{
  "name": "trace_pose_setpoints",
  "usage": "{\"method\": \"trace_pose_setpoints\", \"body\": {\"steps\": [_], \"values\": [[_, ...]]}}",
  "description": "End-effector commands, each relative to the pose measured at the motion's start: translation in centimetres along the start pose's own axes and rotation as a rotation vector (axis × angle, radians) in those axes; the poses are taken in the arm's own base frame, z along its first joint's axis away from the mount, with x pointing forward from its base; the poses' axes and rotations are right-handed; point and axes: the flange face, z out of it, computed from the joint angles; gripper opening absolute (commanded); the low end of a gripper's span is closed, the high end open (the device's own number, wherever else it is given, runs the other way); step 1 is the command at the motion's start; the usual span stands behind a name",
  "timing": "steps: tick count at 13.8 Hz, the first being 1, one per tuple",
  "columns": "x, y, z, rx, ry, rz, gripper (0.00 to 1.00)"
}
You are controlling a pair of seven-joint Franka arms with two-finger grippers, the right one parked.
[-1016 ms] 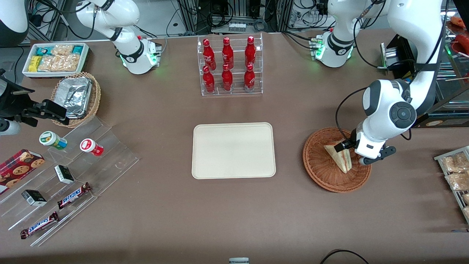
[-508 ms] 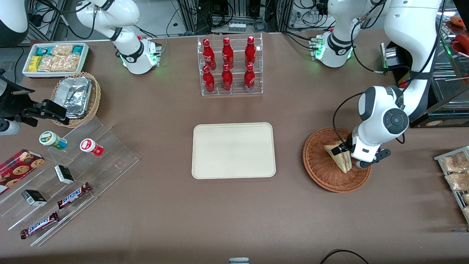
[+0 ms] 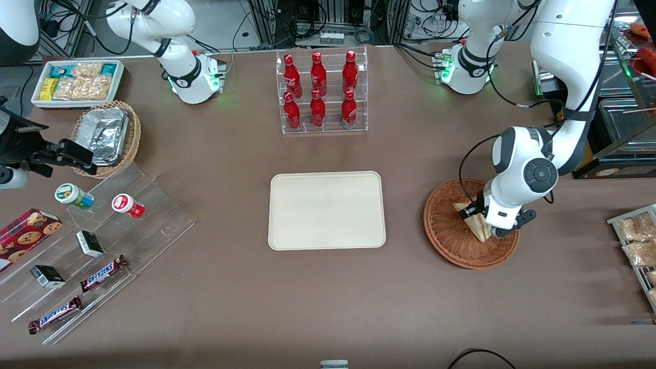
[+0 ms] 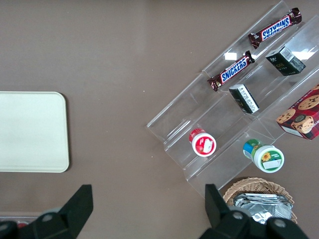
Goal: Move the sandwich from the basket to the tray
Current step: 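Lower the open left gripper and close it on the wrapped sandwich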
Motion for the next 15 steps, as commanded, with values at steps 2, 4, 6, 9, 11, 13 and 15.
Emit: {"method": "trace_pose_setpoints", "body": {"steps": [2,4,6,9,11,13,15], "values": [[-0.1,0.3,-0.4,-0.002,0.012,0.007,0.00],[0.0,0.3,-0.6,0.001,0.019,0.018,0.00],[0.1,0.2,-1.1,0.002,0.019,0.034,0.00],[0.9,0.7,-3.4,0.018,-0.001,0.051,0.00],[1.6,1.2,-5.7,0.035,-0.024,0.047,0.00],[2.1,1.5,-7.6,0.042,-0.032,0.045,0.00],[2.4,1.7,-9.4,0.050,-0.043,0.043,0.00]]}}
